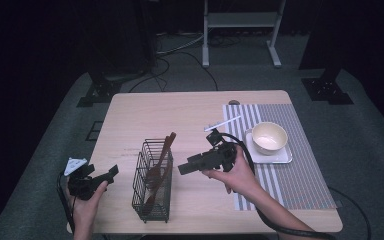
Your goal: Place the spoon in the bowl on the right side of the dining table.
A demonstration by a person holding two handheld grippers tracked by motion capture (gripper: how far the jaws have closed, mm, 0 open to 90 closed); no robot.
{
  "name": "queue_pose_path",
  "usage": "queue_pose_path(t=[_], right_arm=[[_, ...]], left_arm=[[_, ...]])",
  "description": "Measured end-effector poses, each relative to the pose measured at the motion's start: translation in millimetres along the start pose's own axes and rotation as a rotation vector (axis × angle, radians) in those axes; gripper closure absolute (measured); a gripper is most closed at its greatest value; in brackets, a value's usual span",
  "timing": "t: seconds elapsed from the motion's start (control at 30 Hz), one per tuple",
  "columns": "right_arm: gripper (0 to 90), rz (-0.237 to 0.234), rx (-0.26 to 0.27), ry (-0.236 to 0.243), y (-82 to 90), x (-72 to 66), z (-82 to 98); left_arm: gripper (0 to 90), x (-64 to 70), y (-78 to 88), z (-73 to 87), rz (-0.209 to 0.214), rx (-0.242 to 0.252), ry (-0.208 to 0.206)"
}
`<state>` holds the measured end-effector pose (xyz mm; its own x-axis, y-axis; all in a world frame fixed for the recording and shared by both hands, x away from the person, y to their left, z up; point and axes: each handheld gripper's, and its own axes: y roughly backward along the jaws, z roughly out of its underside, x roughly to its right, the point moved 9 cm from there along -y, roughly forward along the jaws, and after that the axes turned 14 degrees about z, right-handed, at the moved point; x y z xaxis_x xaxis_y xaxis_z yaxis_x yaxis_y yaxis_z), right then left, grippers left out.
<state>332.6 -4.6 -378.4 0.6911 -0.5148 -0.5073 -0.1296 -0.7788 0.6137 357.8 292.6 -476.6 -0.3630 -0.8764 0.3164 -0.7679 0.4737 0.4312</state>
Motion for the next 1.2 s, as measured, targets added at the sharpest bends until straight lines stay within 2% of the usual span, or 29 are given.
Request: queue_pose_path(t=[0.2, 0.27, 0.67, 1.0, 1.2], right_arm=[[27.1, -0.003, -0.009, 0.003, -8.2, -2.2, -3.6], [30.2, 0.001, -0.018, 0.005, -13.6, -2.3, -4.6], [33.8, 0.009, -0.037, 0.003, -25.5, -1.9, -9.5], [40.8, 0.016, -0.060, -0.011, -37.4, -2.6, -12.1], [45.8, 0.021, -0.069, -0.001, -44.0, -3.5, -12.8]], left_arm=[[4.9, -0.5, 0.4, -0.4, -0.004, 0.004, 0.000], [4.9, -0.5, 0.9, -0.5, -0.005, 0.003, -0.003], [4.9, -0.2, 1.0, -0.8, -0.006, 0.004, -0.006], [4.9, -0.8, 1.7, -1.1, -0.006, 0.006, -0.004], [4.9, -0.5, 1.9, -1.5, -0.006, 0.007, -0.007]])
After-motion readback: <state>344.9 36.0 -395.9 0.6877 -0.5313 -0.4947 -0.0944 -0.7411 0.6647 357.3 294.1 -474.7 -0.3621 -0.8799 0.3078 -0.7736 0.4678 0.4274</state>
